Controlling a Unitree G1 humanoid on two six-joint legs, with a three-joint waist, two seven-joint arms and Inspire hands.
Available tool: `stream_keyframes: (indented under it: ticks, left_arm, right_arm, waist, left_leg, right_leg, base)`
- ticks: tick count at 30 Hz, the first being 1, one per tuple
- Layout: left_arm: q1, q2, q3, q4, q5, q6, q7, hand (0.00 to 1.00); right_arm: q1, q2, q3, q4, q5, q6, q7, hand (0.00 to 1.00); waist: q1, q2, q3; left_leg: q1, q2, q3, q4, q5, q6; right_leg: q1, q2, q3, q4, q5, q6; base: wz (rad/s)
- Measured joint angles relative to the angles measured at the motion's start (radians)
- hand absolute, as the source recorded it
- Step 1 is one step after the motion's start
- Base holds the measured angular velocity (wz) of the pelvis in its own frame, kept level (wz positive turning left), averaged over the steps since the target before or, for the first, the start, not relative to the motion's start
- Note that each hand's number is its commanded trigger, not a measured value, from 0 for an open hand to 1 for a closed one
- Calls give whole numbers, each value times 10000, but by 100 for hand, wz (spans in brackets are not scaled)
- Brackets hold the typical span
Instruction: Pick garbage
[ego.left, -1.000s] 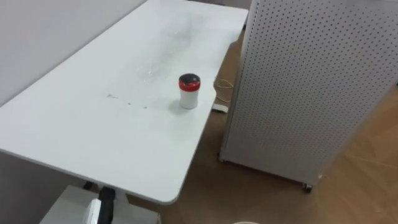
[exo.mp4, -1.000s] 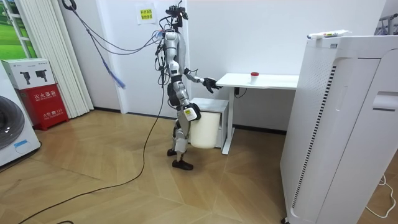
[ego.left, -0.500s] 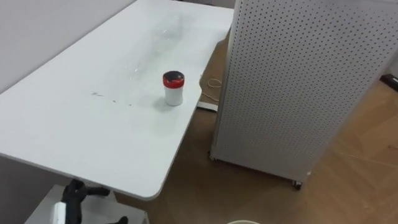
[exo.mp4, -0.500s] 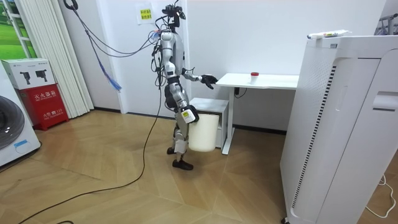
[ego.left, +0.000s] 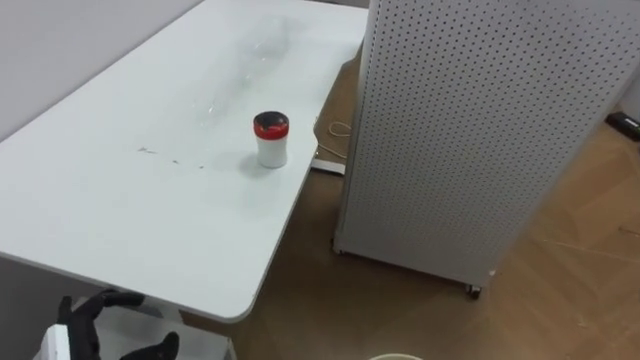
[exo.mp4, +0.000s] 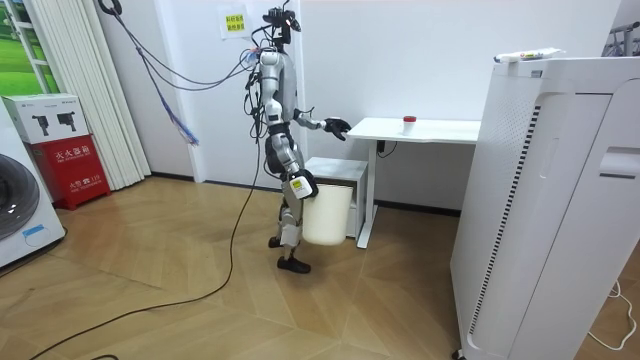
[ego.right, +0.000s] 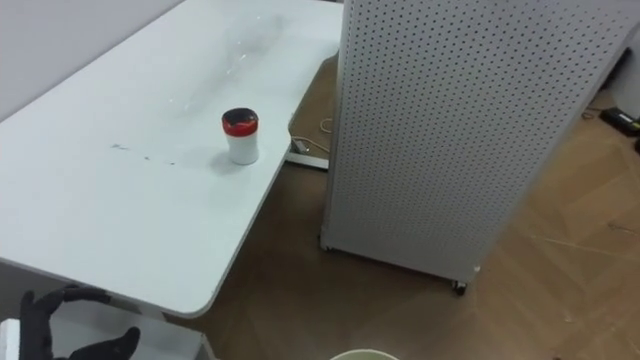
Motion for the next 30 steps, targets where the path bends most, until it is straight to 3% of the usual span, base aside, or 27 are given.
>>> stream_keyframes:
  ticks: [9,15,16,18,20,22,24,25,26,27,28,29,30]
  left_arm:
    - [52,0,-65,-239,-167,32,288,0]
    - [52,0,-35,-563,-186,484,300,0]
    - [52,14,-23,-605,-185,493,300,0]
    - [52,51,25,-776,-185,582,343,0]
    - [52,56,22,-1036,-204,880,400,0]
    - [55,53,-41,-1191,-228,959,643,0]
    - [55,59,-49,-1994,-228,924,1173,0]
    - [8,93,-152,-3312,-230,591,1299,0]
    - [-272,113,-499,-4546,-250,-226,1480,0]
    - [-484,132,-709,-4958,-267,-754,1513,0]
    - [-993,211,-1211,-5406,-272,-1751,1462,0]
    - [-1375,173,-1605,-5804,-272,-2363,1269,0]
    - [-1473,109,-1748,-6119,-167,-2727,1005,0]
  right_arm:
    - [-4,25,167,-11,-4,-66,-64,100]
    - [-17,106,232,125,7,-192,-182,100]
    - [-20,112,262,145,15,-195,-208,100]
    - [-27,117,342,151,47,-197,-351,100]
    - [-2,139,343,159,50,-198,-493,100]
    - [9,142,355,175,101,-202,-686,100]
    - [-24,151,432,348,93,-335,-775,100]
    - [-8,157,440,376,73,-341,-801,100]
    - [84,112,469,288,88,-402,-881,100]
    - [164,66,481,203,93,-414,-918,100]
    - [316,-28,443,34,92,-419,-975,100]
    - [300,-128,440,14,133,-420,-1075,100]
    - [287,-154,466,18,113,-412,-1097,100]
  waist:
    - [130,-10,-7]
    - [147,-46,28]
    - [144,-71,125]
    - [148,-72,207]
    - [140,-64,221]
    - [139,5,264]
    - [77,91,308]
    - [-103,79,299]
    - [-178,55,250]
    - [-117,18,129]
    - [-95,-39,-4]
    - [-39,81,-88]
    - [4,218,-111]
  left_leg:
    - [-7,22,-264,6,0,0]
    - [3,56,-310,111,0,-1]
    - [-6,83,-293,296,-2,-3]
    - [-284,256,-316,1014,-204,-217]
    - [-655,394,-315,1817,-300,-262]
    - [-995,548,-391,2805,-298,-260]
    - [-1431,631,-823,3797,-205,-256]
    - [-1715,583,-1101,4435,47,-224]
    - [-2071,324,-1381,5004,357,-110]
    - [-2156,56,-1487,4902,246,-61]
    - [-2250,-575,-1499,3986,24,180]
    - [-2235,-1089,-1493,2732,53,172]
    - [-2179,-1420,-1536,1450,348,116]
  right_leg:
    - [76,125,-1,-28,-9,-10]
    - [100,127,14,22,-25,-32]
    - [153,150,-6,40,-46,-62]
    - [92,190,-4,185,-196,-142]
    - [-50,301,31,474,-414,-188]
    - [-15,332,73,707,-603,-244]
    - [38,523,187,874,-755,-351]
    - [106,697,590,967,-819,-438]
    - [269,750,1199,1064,-872,-477]
    - [309,749,1534,1063,-876,-470]
    - [371,718,2252,996,-833,-420]
    - [492,621,2805,921,-785,-322]
    - [701,599,3271,824,-738,-248]
  base:
    - [0]
    - [0]
    - [0]
    - [-2]
    - [2]
    - [2]
    - [18]
    - [25]
    - [16]
    - [-13]
    - [-52]
    - [-98]
    - [-111]
